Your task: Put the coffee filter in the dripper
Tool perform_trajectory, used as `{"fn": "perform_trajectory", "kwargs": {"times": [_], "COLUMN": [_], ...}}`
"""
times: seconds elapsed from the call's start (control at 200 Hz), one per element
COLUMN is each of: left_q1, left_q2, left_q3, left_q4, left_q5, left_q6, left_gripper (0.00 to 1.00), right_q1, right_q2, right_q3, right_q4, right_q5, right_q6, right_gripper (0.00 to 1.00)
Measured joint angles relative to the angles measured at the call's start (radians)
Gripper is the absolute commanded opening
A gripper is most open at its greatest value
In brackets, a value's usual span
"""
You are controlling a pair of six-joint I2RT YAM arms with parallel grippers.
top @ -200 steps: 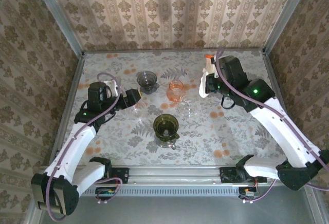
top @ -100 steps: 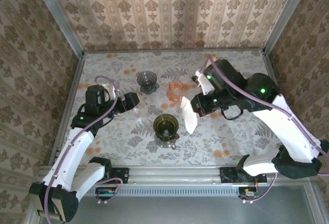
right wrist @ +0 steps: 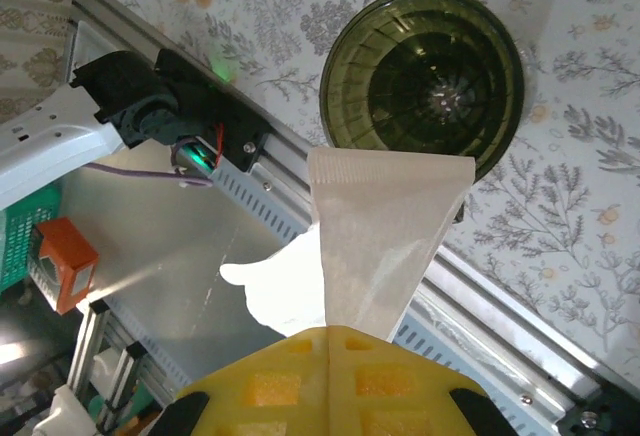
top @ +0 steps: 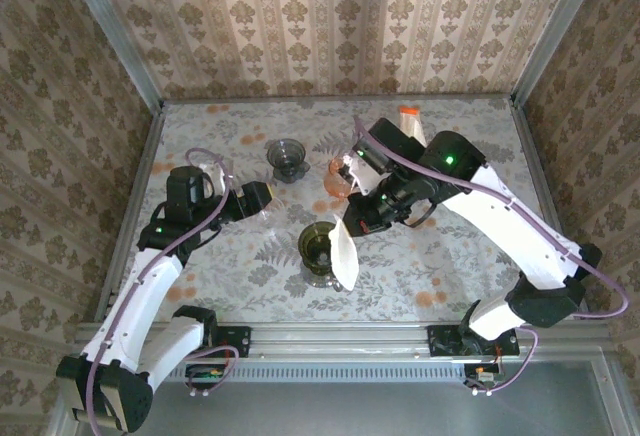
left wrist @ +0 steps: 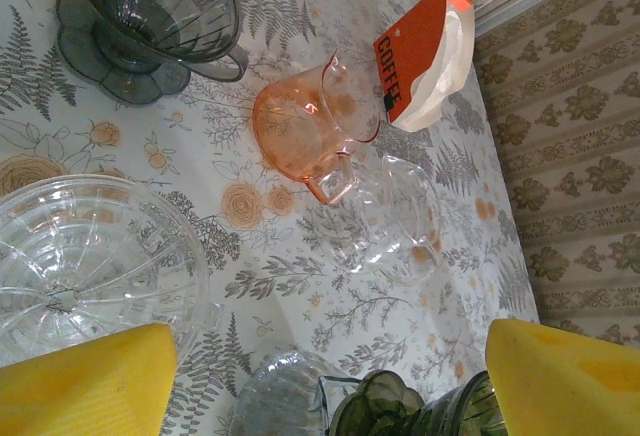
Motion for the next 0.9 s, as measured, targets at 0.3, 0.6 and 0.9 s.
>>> {"fn": "perform_trajectory", "kwargs": {"times": [0.3, 0.6, 0.9], "left_q1": [0.000, 0.000, -0.068], "left_q2": [0.000, -0.007, -0.017], "left_q3": [0.000, 0.000, 0.002], "left_q4": [0.000, 0.001, 0.000], "left_q5": [0.016, 0.037, 0.052], "left_q6": [0.001, 0.011, 0.038], "left_gripper": [0.82, 0.82, 0.81], "right_q1": [0.000, -0.013, -0.043], "right_q2": [0.053, 0.080, 0.129], "right_q3": [0.035, -0.010, -0.055], "right_q4": [0.022, 0.088, 0.104], "right_q5": [-0.040, -0.063, -0.011], "right_q6": [0.000, 0.000, 0.005], "right_gripper": [0.00, 0.00, 0.00]}}
